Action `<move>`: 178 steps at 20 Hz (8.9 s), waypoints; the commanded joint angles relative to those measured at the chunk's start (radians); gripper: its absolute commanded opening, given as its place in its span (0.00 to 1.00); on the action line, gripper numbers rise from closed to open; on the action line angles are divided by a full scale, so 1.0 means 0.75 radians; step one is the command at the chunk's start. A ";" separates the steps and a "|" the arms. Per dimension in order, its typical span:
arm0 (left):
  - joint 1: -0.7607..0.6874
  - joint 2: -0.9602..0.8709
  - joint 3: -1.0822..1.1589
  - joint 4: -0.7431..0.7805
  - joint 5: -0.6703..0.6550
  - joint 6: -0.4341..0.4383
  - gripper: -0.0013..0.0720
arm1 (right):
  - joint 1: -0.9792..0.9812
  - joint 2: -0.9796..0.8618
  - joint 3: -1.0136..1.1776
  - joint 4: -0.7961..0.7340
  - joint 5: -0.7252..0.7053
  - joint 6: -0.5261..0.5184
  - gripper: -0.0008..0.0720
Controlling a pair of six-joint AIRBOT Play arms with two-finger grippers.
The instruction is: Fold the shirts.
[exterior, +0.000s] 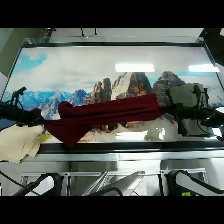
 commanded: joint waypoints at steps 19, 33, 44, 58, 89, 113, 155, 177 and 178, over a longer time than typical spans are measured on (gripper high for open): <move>-0.299 -0.926 1.070 -0.119 -0.060 -0.140 0.04 | 0.227 -0.692 0.419 0.078 -0.304 -0.129 0.19; -0.313 -0.660 0.958 -0.393 -0.072 -0.040 0.03 | 0.209 -0.371 0.515 0.237 -0.083 -0.095 0.04; 0.528 0.693 0.959 -1.239 0.542 0.274 0.03 | 0.024 0.730 1.145 -0.082 -0.507 -0.001 0.04; -0.453 -0.424 1.109 -0.279 0.331 0.127 0.03 | 0.222 -0.114 0.686 0.079 -0.200 -0.080 0.04; -0.390 -0.964 0.887 0.228 0.284 0.073 0.04 | 0.315 -0.932 0.979 -0.504 -0.219 0.326 0.04; -0.216 -0.128 -0.579 0.096 0.308 -0.113 0.94 | -0.072 0.019 0.070 -0.863 0.019 0.648 0.53; -0.226 0.062 -0.130 -0.140 0.255 0.039 0.03 | -0.105 -0.007 -0.057 -0.213 -0.051 0.188 0.04; -0.417 -1.135 1.203 -0.200 0.337 -0.103 0.95 | 0.176 -0.851 1.035 -0.546 -0.348 0.386 0.71; -0.407 -1.133 1.203 -0.200 0.335 -0.104 0.95 | 0.176 -0.858 1.035 -0.559 -0.333 0.390 0.71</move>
